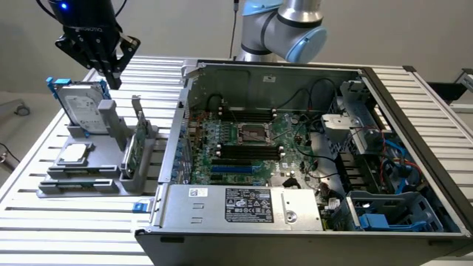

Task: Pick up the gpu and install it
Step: 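Reach for the gpu, then pick up the gpu and move the gpu toward the slot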

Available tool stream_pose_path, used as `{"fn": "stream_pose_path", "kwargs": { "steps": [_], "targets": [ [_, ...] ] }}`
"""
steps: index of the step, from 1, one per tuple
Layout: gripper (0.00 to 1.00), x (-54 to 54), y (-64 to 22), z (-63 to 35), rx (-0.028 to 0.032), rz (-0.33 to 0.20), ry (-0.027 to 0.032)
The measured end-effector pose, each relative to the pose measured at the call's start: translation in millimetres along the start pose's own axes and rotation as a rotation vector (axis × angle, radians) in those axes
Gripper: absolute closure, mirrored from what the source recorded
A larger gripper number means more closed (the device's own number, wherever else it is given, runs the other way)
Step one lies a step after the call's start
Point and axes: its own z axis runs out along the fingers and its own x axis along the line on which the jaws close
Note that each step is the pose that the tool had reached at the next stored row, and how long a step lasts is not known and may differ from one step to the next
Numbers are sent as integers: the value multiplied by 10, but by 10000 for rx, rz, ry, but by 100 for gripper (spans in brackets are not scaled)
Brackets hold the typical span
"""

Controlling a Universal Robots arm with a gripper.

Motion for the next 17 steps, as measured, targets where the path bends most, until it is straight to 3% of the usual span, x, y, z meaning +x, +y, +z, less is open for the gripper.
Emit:
{"fn": "stream_pose_path", "kwargs": {
  "steps": [9,12,17],
  "targets": [
    [88,0,0,0,0,0,0],
    [70,0,0,0,0,0,0],
    [58,26,-3,24,6,-1,-1]
  ]
}}
